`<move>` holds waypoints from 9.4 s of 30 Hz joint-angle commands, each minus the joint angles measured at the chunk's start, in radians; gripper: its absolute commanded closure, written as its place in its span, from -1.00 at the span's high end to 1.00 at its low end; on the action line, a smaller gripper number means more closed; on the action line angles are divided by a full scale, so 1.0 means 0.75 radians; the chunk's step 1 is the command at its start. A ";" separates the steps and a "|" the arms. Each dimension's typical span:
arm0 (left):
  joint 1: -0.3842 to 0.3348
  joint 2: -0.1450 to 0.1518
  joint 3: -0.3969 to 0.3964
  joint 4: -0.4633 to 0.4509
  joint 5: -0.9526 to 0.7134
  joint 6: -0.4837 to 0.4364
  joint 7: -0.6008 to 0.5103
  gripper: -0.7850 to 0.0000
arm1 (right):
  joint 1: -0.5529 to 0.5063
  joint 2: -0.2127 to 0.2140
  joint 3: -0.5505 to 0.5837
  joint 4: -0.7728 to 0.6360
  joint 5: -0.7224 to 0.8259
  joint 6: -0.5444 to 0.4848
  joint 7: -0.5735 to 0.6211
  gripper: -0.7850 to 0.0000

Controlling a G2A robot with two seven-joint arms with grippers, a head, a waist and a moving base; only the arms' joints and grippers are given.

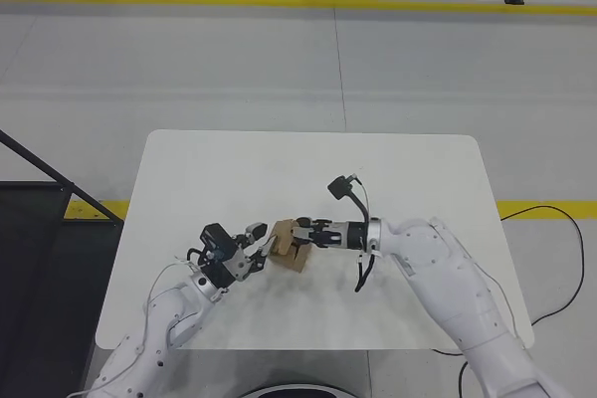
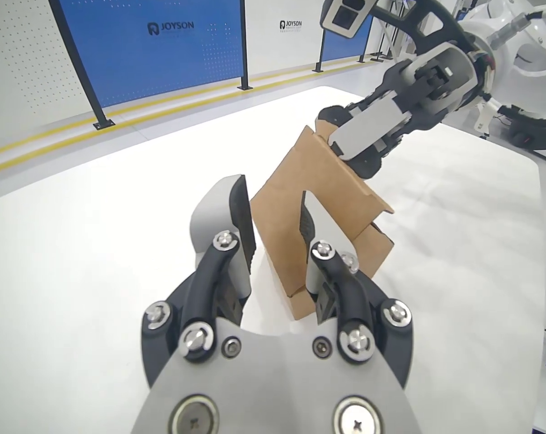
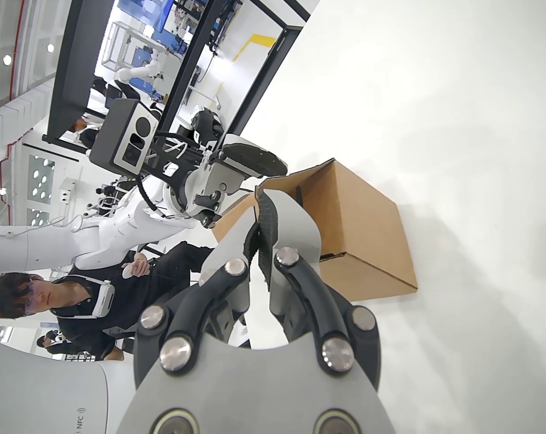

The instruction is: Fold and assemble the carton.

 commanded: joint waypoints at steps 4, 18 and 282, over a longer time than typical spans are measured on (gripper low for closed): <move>0.001 0.000 0.000 -0.006 0.004 -0.001 0.003 -0.11 | -0.013 0.006 0.007 -0.026 -0.043 0.026 -0.017 -0.78; 0.001 -0.002 0.004 -0.007 0.007 0.003 0.002 -0.14 | -0.038 0.018 0.019 -0.071 -0.090 0.068 -0.038 -0.16; -0.080 -0.016 0.045 -0.030 0.007 0.005 -0.090 -0.17 | -0.213 0.015 -0.019 -0.900 -1.041 0.969 0.274 -0.33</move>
